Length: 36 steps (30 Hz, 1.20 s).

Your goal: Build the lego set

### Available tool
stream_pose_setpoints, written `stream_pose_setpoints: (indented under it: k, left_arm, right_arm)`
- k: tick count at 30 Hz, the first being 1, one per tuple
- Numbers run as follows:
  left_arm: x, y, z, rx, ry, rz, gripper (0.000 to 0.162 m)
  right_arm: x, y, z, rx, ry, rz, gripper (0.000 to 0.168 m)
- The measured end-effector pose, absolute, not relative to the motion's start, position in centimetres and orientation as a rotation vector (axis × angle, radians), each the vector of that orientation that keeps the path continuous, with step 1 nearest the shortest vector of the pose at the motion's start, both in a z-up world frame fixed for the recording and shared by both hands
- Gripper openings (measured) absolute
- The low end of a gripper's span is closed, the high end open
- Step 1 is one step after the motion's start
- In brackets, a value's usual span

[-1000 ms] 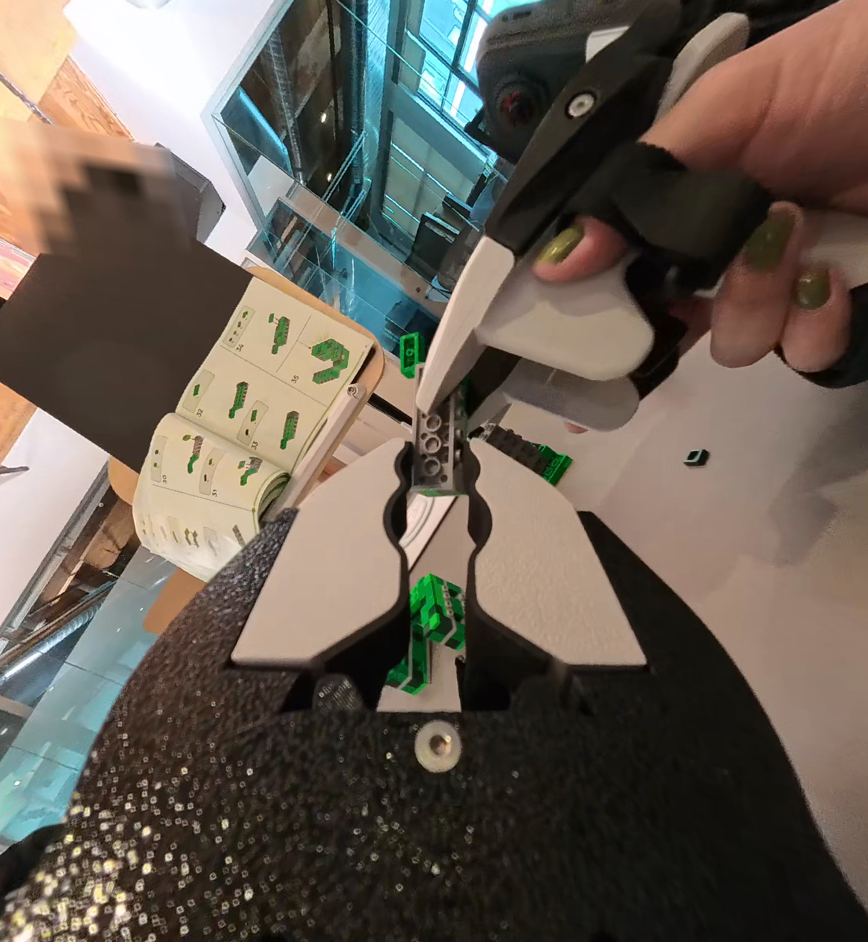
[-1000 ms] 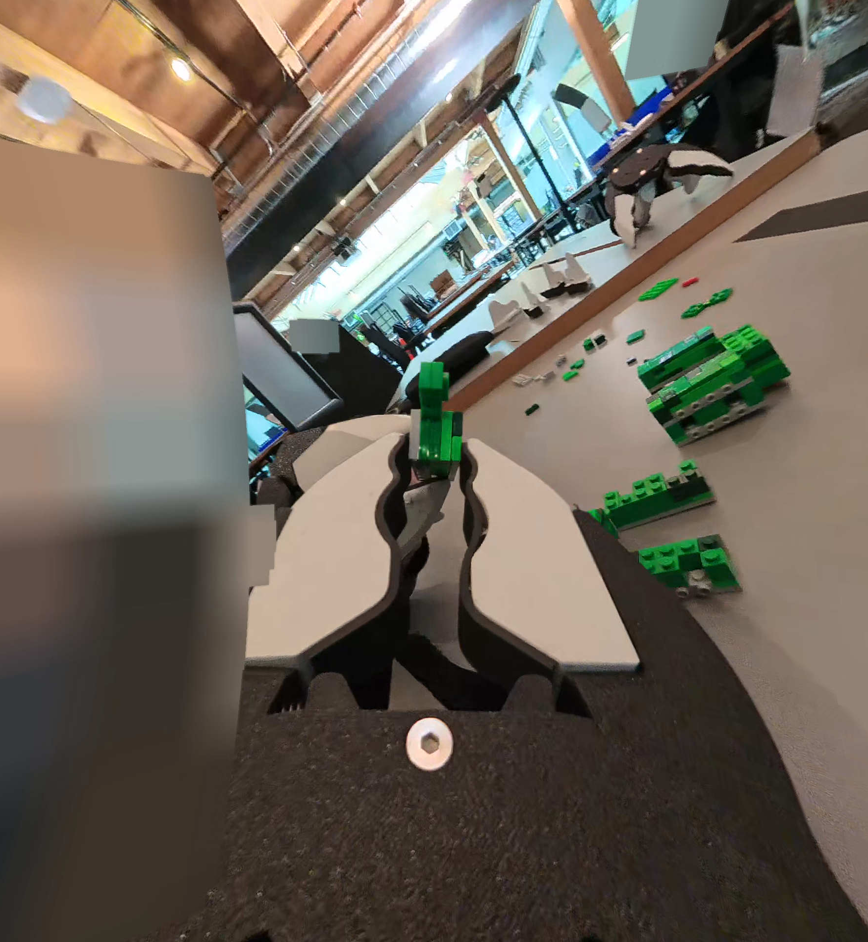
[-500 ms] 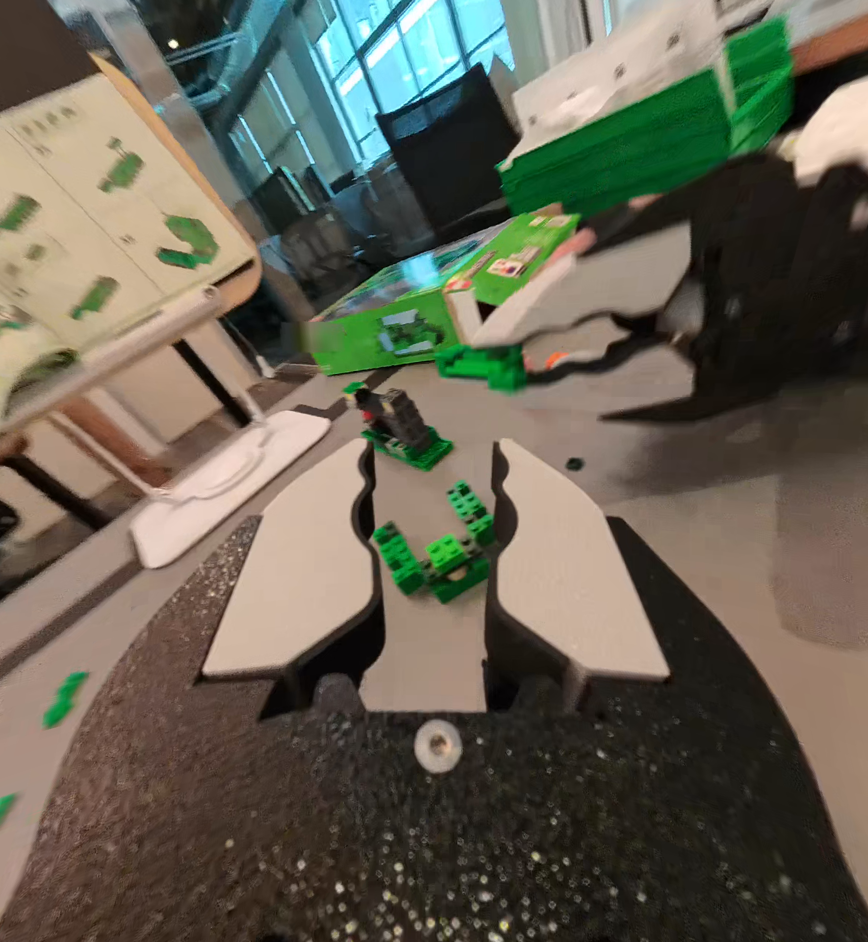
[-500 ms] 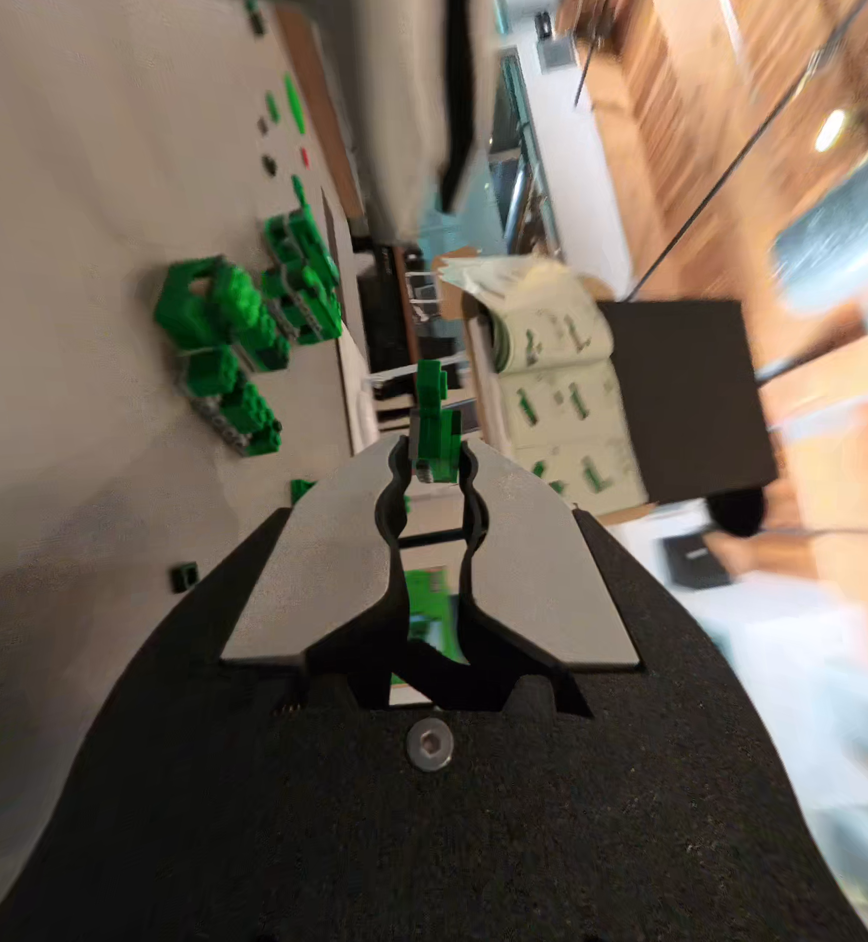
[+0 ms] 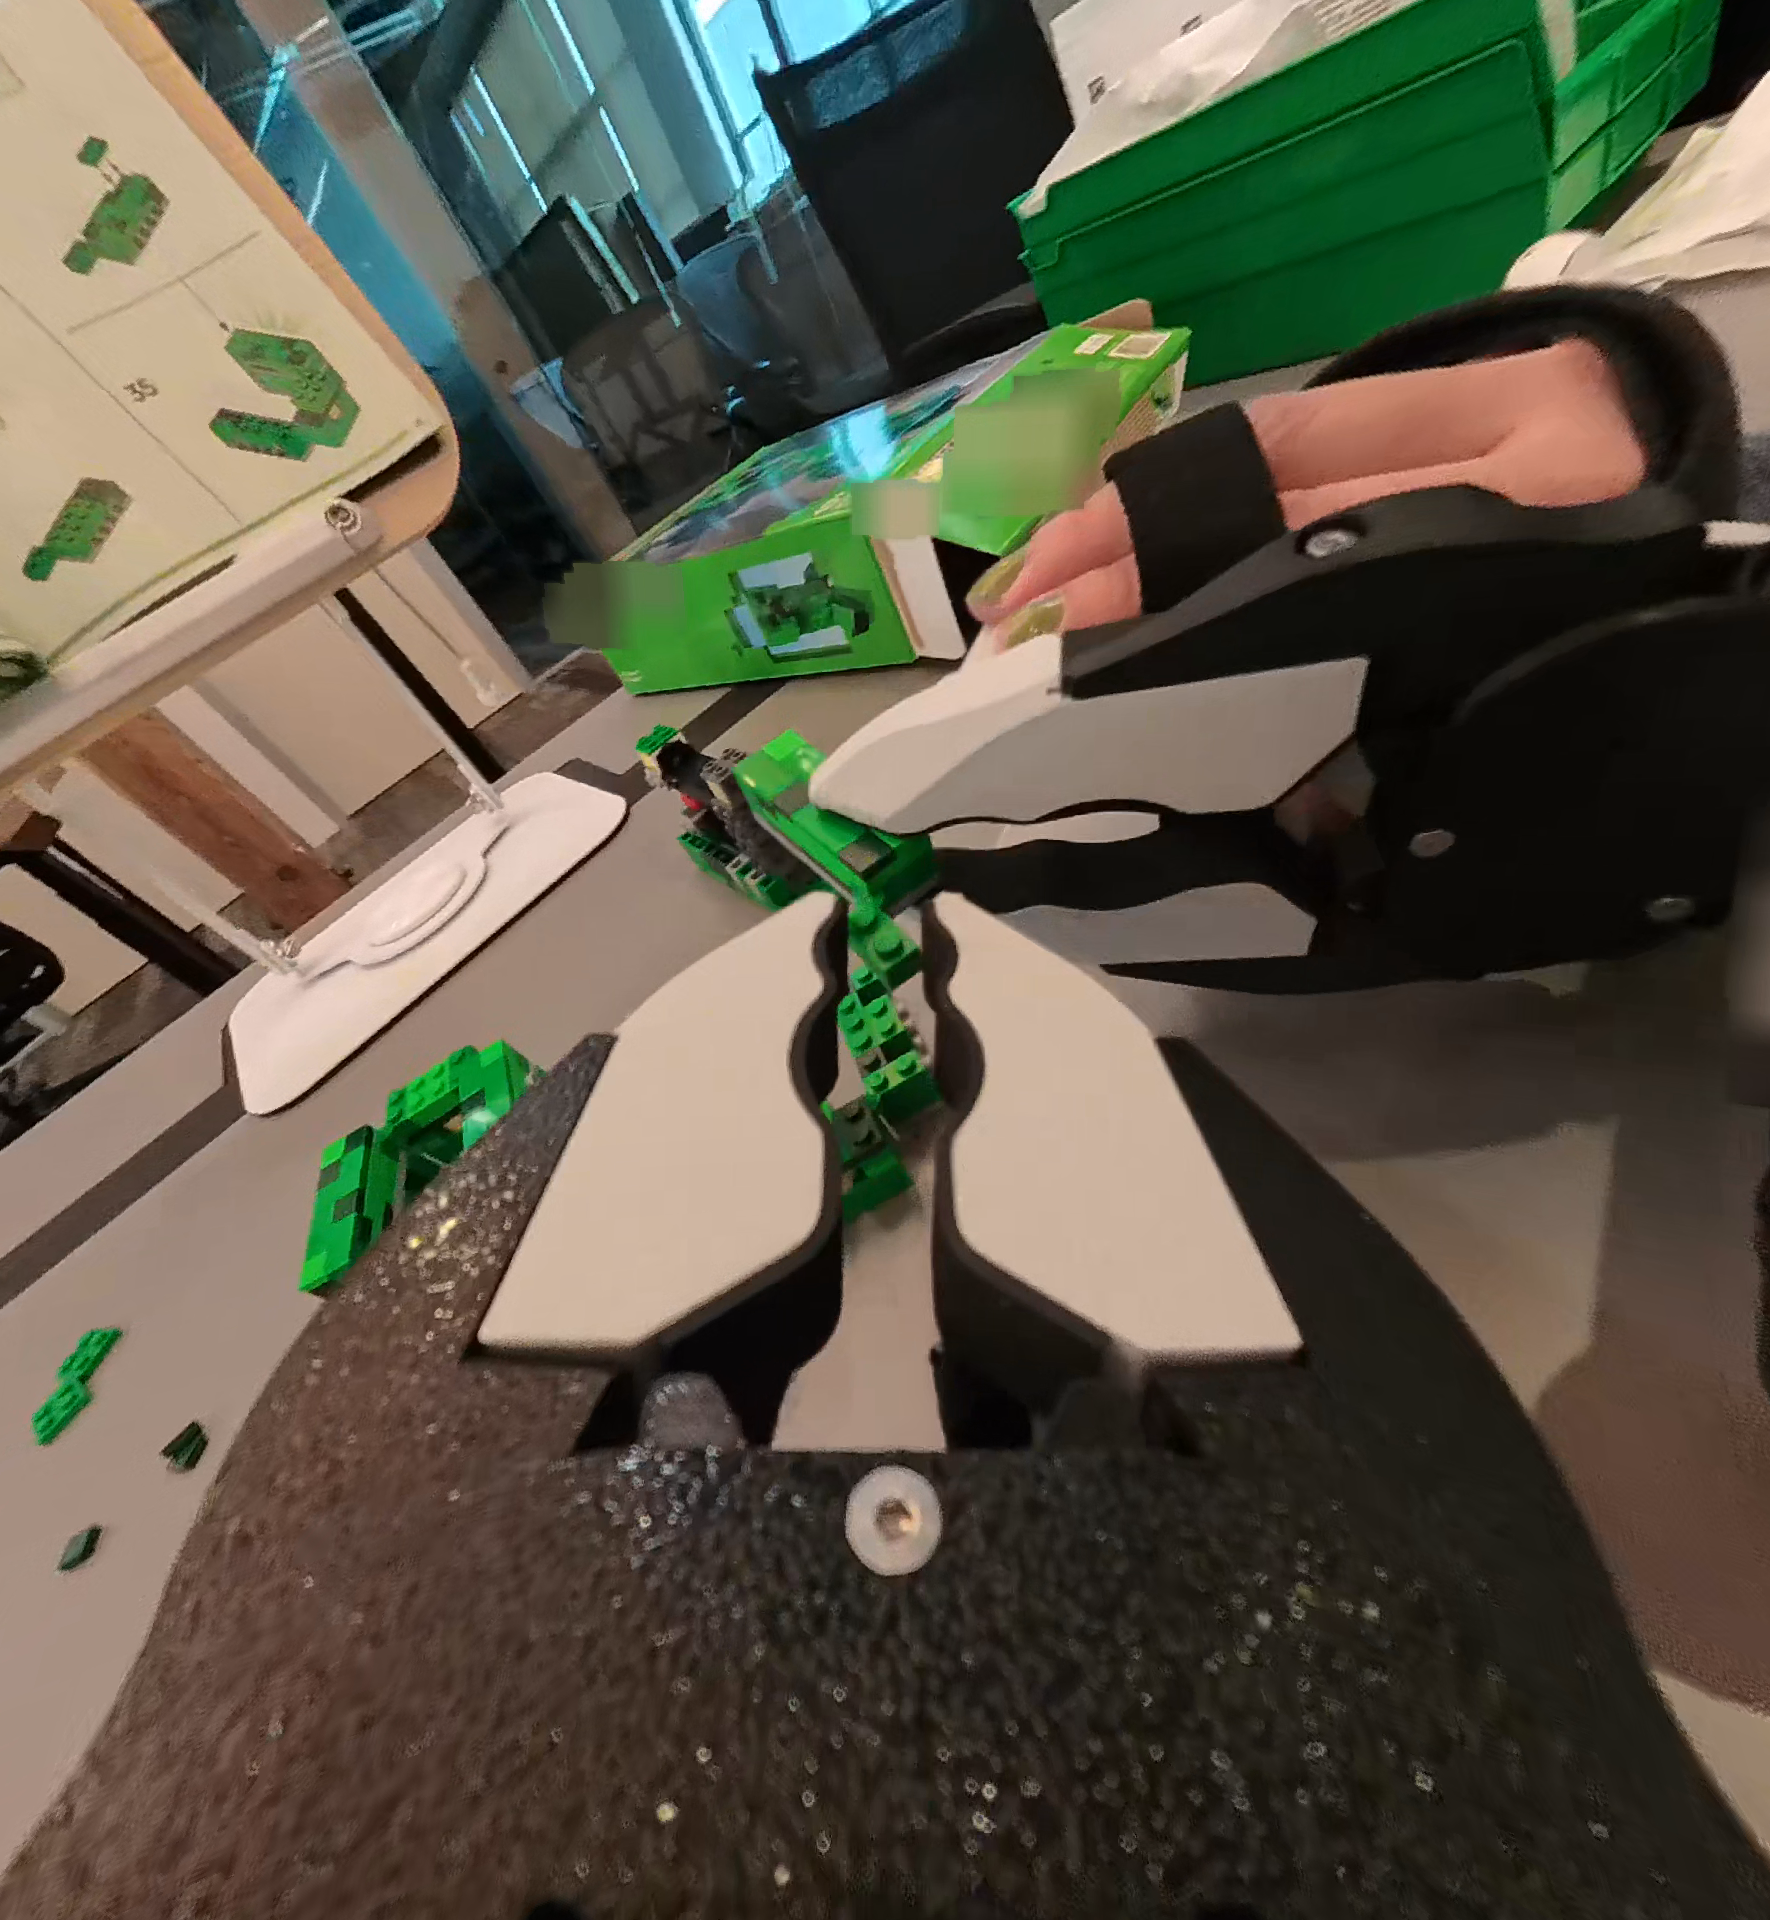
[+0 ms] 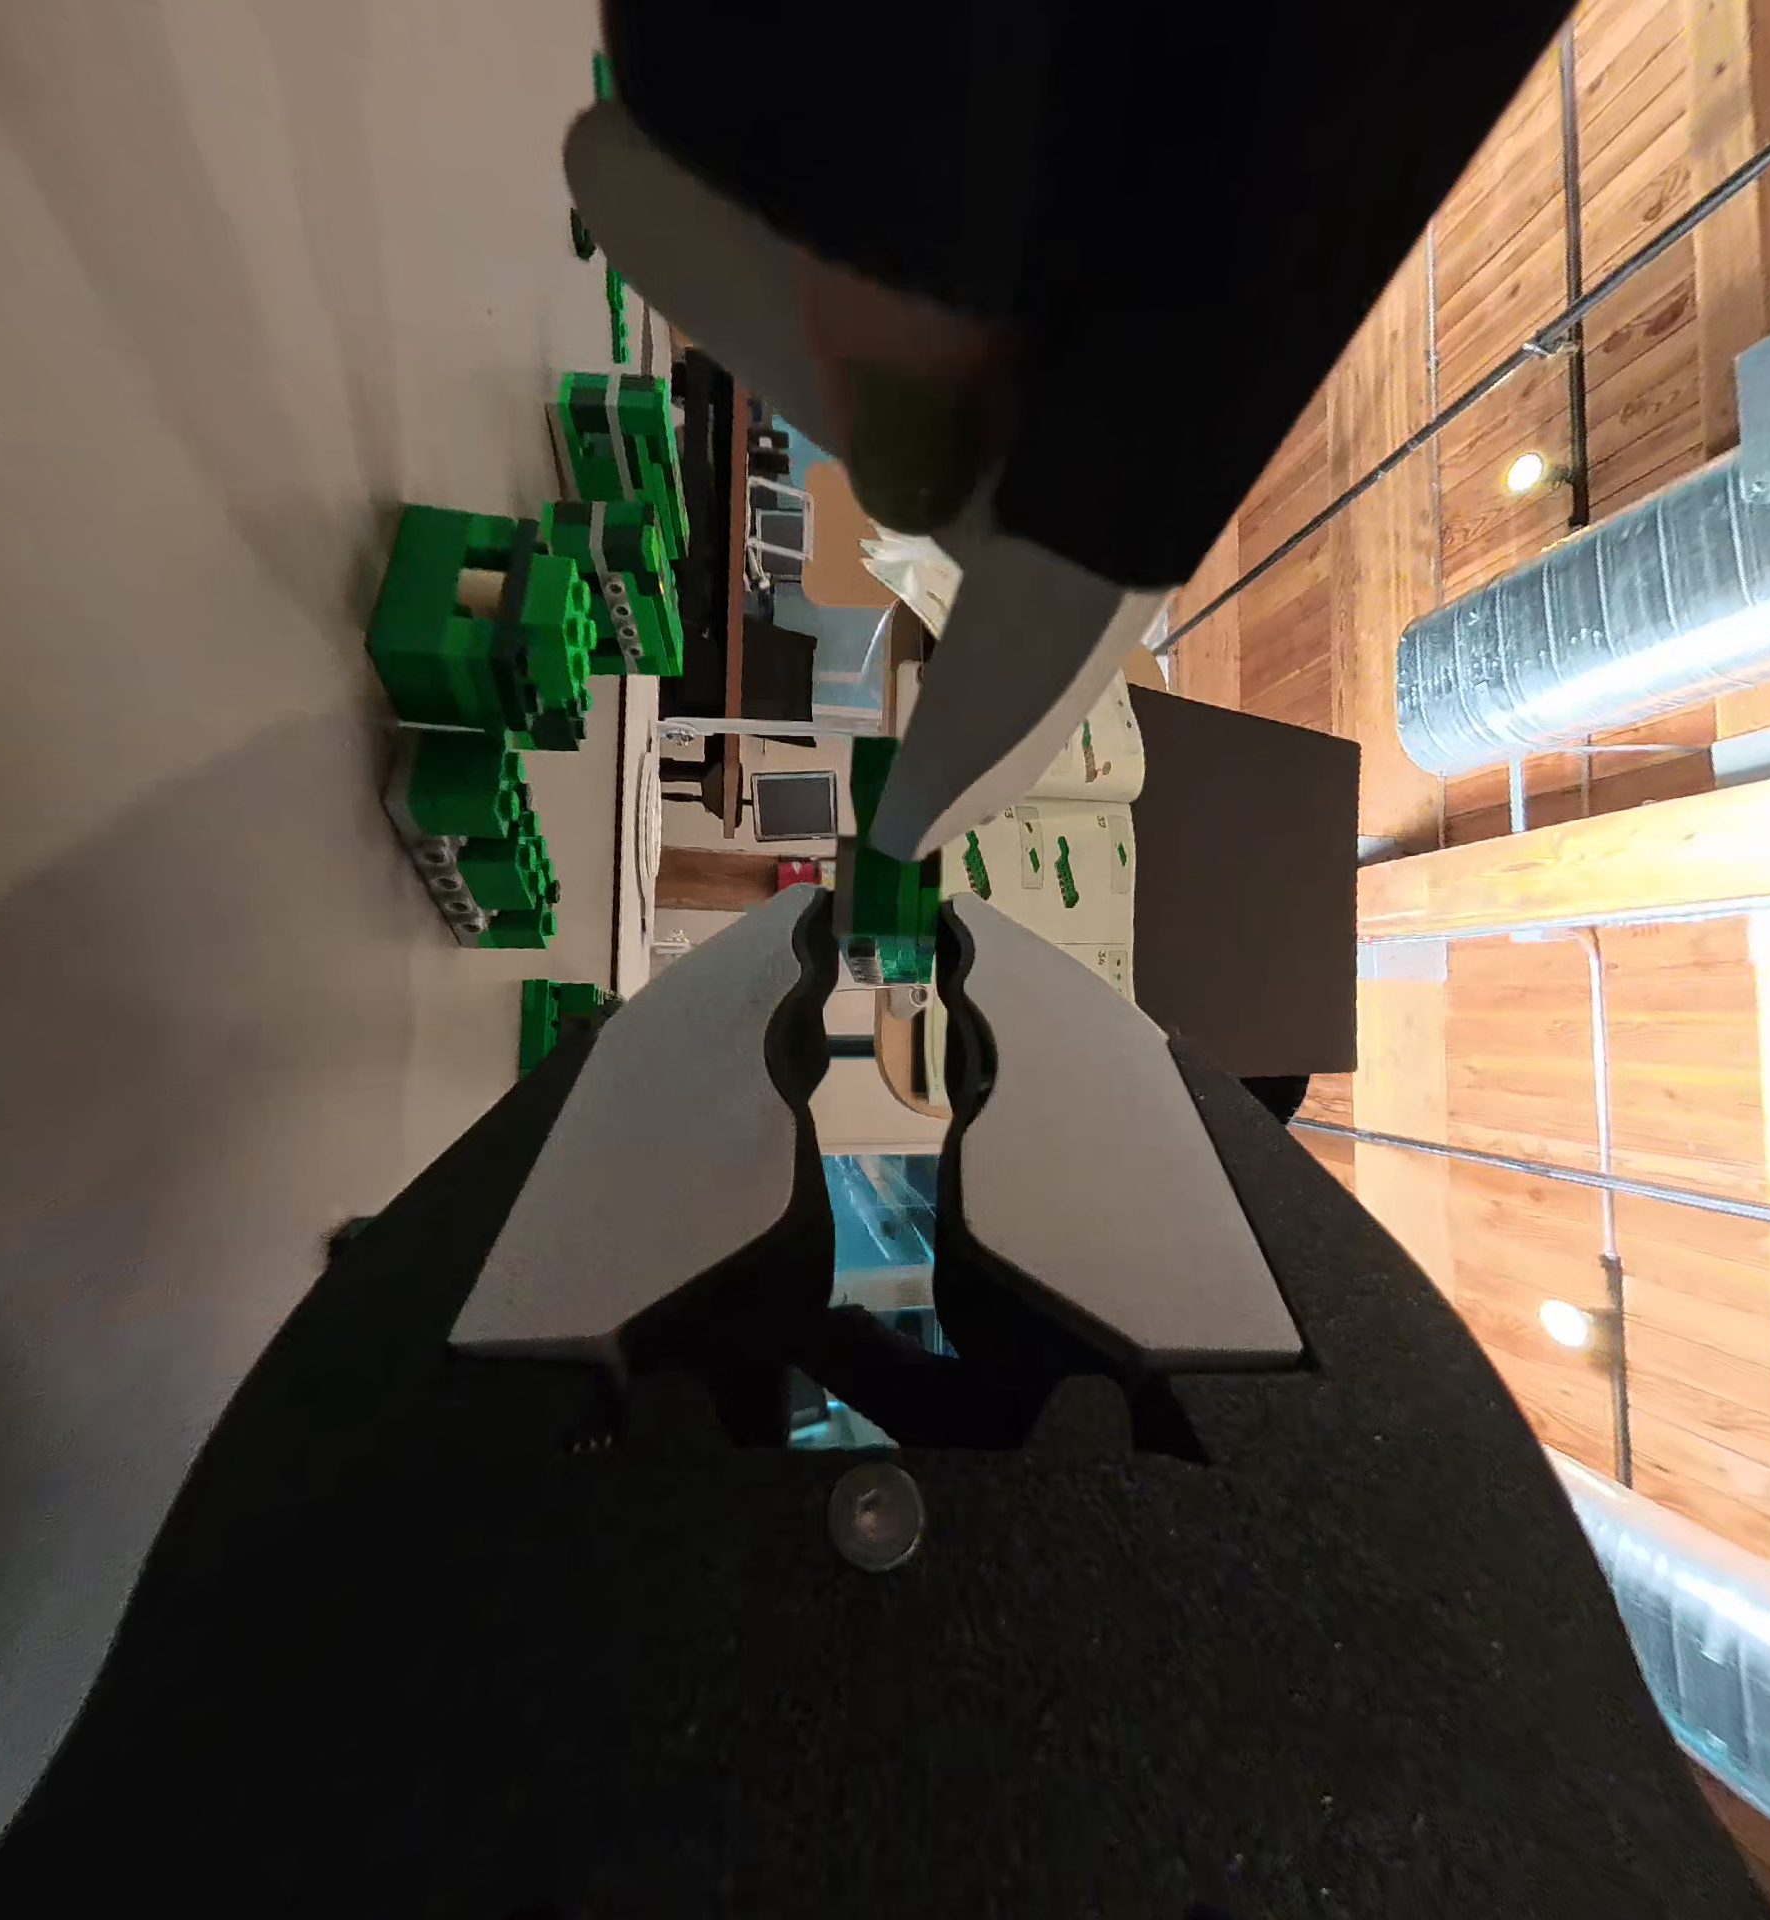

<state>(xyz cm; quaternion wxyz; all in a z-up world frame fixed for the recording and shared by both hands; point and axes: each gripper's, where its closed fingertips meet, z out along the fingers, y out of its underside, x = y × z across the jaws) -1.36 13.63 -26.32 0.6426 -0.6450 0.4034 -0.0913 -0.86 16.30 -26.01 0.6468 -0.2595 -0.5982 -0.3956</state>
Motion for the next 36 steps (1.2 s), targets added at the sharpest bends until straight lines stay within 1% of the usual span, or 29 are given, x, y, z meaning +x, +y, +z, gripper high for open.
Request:
stream_pose_setpoints:
  k: [1,3,5,8,11,14,18,21,26,29,36]
  left_arm:
    - [-1.5,13.8,-26.5,-1.484,0.914,-0.196,0.012]
    - [-1.6,14.0,-26.5,-1.494,0.900,-0.188,0.013]
    - [-2.1,14.5,-26.6,-1.514,0.868,-0.150,0.025]
    - [-2.0,14.7,-27.1,-1.540,0.880,-0.154,0.021]
    - [-2.2,14.7,-26.4,-1.500,0.865,-0.130,0.016]
    - [-2.3,14.6,-26.1,-1.485,0.857,-0.106,0.014]
    - [-2.3,14.8,-26.5,-1.510,0.855,-0.110,0.017]
    - [-2.2,14.7,-26.6,-1.522,0.858,-0.143,0.011]
    - [-2.5,14.9,-26.5,-1.535,0.842,-0.116,0.009]
    - [-3.0,15.0,-26.0,-1.530,0.819,-0.111,0.008]
    - [-5.1,15.6,-26.2,-1.536,0.856,-0.087,0.007]
  right_arm:
    - [-0.9,16.3,-26.0,-0.590,-1.363,-0.914,0.017]
    - [-0.9,16.4,-25.9,-0.585,-1.360,-0.961,0.017]
    - [-1.0,16.4,-25.7,-0.593,-1.349,-0.978,0.017]
    - [-1.3,16.2,-25.7,-0.603,-1.352,-0.970,0.017]
    - [-1.3,16.4,-25.9,-0.613,-1.354,-0.967,0.017]
    - [-1.1,16.7,-26.0,-0.630,-1.354,-0.967,0.017]
    - [-0.9,17.0,-26.1,-0.647,-1.354,-0.972,0.017]
    - [-0.8,17.2,-26.0,-0.658,-1.348,-0.968,0.017]
    - [-0.9,17.1,-25.9,-0.657,-1.332,-0.957,0.017]
    - [-1.0,16.8,-25.8,-0.682,-1.313,-0.870,0.018]
    - [0.0,17.2,-27.0,-0.830,-1.396,-0.503,0.025]
